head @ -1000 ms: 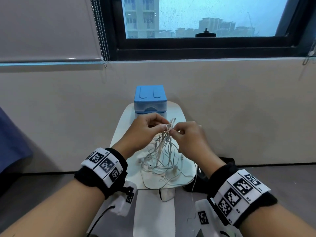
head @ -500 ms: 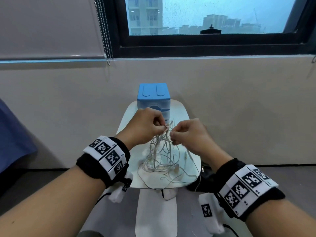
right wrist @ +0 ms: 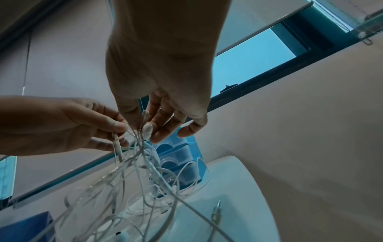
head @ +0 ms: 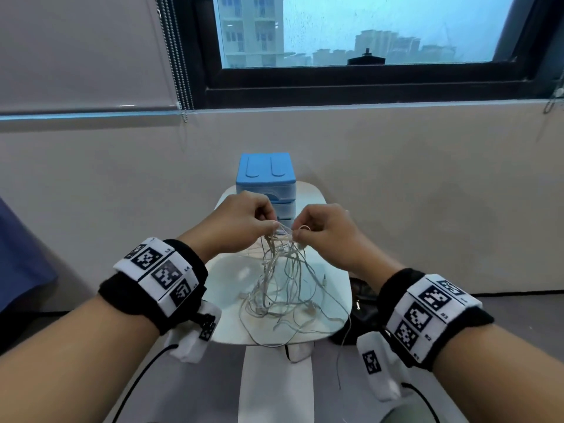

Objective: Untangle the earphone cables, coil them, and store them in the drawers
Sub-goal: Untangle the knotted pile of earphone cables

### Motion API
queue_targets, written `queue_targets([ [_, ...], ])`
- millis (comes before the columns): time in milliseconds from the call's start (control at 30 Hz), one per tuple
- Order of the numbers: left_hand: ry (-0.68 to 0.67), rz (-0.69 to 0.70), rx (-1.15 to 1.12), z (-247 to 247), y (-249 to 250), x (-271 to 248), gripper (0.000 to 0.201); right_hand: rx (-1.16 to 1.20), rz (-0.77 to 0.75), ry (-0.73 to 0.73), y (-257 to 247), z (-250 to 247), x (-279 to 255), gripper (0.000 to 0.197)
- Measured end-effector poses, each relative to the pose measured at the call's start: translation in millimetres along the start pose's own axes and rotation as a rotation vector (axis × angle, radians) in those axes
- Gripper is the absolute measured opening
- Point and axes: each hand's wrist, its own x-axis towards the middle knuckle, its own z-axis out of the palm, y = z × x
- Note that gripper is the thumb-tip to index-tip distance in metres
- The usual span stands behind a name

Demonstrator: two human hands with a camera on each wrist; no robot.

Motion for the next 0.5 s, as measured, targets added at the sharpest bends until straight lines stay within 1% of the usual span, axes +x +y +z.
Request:
queue_targets([
  [100,0.083,0.002,0.053,3.5,1.2,0.4,0.011,0.011,0.026,0.014,2.9,-2.4,-3.6,0.011],
  [200,0.159,0.004,0.077,11.5,3.6,-0.1,0.012,0.068,0.023,-0.001,1.5,-1.4,-4.0,0.011],
  [333,0.247,0.073,0.102,19.7,5.7,-3.1,0.013,0.190,0.014,-0.052,-5.1,-4.2,-3.2,0.007],
  [433,0.314,0.114,0.123,21.5,2.3,-4.7,0.013,0.326,0.118,-0.046,-11.6,-8.2,-2.2,0.008],
  [500,0.353,0.120,0.091,22.0,0.8,-4.7,0.013,0.407,0.217,-0.090,-16.1,-10.3,-2.3,0.008],
])
